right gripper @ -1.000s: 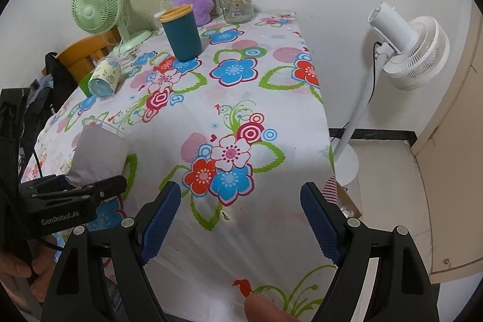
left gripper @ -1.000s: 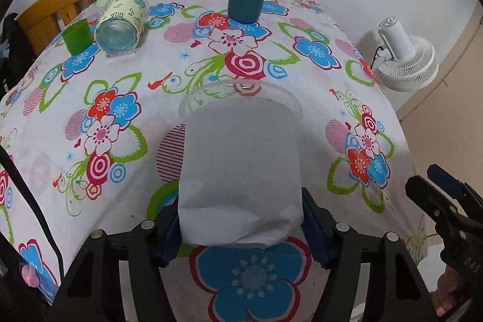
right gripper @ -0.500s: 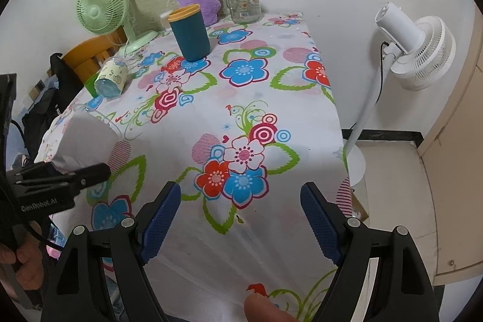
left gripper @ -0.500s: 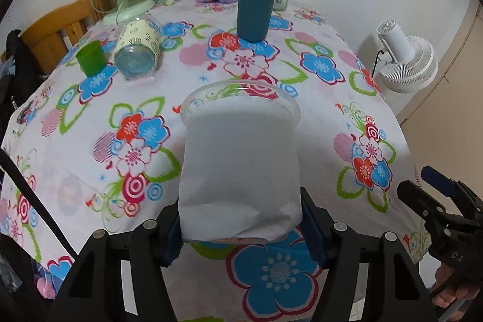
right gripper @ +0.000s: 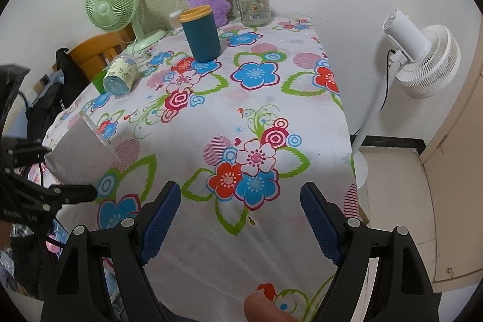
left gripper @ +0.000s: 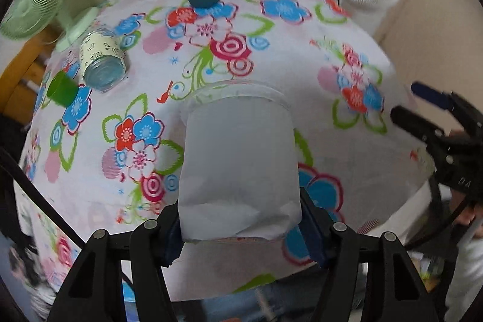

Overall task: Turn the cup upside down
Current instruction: 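Rotate the left tool to turn the held cup rim-down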

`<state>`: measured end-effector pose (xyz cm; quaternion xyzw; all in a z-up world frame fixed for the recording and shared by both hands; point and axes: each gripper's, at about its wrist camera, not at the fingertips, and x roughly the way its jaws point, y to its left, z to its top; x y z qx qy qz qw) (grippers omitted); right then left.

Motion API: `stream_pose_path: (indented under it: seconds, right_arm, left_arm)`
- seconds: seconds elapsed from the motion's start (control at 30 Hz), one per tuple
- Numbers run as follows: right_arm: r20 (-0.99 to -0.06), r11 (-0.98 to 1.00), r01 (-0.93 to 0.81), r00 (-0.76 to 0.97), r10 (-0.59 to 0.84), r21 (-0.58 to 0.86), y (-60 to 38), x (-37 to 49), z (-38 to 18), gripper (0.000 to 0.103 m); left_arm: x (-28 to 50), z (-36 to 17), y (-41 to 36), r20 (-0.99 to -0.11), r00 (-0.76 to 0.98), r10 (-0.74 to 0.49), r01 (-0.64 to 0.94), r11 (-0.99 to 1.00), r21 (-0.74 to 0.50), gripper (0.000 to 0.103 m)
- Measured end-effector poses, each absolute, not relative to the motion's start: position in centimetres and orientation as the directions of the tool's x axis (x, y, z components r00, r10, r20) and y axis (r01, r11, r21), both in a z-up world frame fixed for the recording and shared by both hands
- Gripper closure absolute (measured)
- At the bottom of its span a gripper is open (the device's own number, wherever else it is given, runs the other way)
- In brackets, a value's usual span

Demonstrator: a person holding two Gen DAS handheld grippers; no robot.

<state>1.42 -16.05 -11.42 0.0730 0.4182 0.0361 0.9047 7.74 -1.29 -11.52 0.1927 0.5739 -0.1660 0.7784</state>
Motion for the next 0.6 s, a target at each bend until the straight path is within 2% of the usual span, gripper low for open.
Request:
stream_pose_path:
  seconds: [0.27, 0.4, 0.6]
  right_arm:
    - [-0.756, 0.987, -0.014, 0.641, 0.134, 0.163, -15.6, 1.4, -11.6, 0.02]
    - [-0.759, 0.987, -0.021, 0.636, 0.138, 0.162, -15.5, 1.4, -11.7, 0.02]
    - [-0.762, 0.986, -0.042, 0.63, 0.151, 0.16, -14.9, 1.5, -12.0, 0.02]
  left_arm:
    - [10.6, -13.3, -1.1, -0.999, -0.016, 0.036, 0.554, 0.832, 0.021, 0.037]
    - [11.6, -13.7, -1.2, -0.985, -0.163, 0.059, 0.558, 0.829, -0.043, 0.037]
    - [12.3, -13.2, -1.8, -0.947, -0.295, 0.123, 0.567, 0.821, -0.07, 0.036]
